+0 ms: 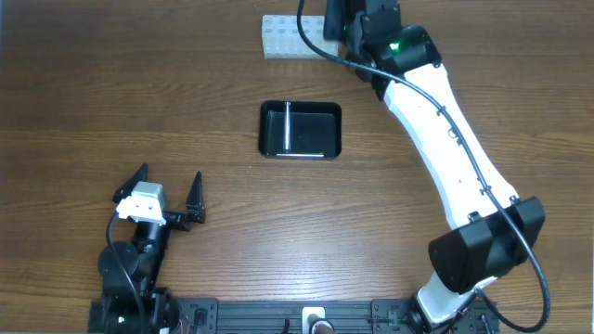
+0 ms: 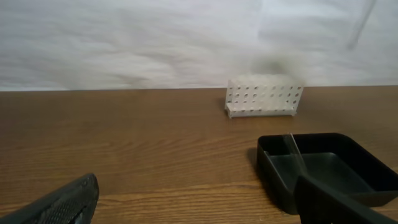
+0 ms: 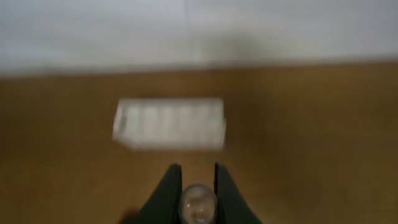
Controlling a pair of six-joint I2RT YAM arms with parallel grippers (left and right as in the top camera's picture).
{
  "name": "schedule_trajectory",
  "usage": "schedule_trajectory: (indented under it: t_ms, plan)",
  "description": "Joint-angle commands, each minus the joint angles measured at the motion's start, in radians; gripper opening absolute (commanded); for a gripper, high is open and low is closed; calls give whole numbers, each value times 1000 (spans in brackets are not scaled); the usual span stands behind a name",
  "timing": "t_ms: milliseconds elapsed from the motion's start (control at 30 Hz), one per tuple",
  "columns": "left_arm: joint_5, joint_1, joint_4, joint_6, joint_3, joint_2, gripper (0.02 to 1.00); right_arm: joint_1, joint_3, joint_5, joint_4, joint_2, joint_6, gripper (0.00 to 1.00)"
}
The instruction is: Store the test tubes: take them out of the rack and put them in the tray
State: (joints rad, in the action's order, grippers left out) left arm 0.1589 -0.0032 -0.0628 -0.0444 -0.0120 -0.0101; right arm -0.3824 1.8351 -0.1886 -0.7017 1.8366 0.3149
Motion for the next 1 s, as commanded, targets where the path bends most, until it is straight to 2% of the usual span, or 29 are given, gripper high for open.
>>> schedule_trajectory:
  t_ms: [33,100,367,1000]
  plan:
    - [12,6,2,14,6,7,1000,-8,0,190,-117,39,29,93]
    - [12,6,2,14,6,7,1000,-17,-5,223,-154,66,29,84]
    - [12,6,2,14,6,7,998,-56,-49,253,-134,195,29,93]
    - [12,6,2,14,6,7,1000,-97,-61,262,-134,316,29,132]
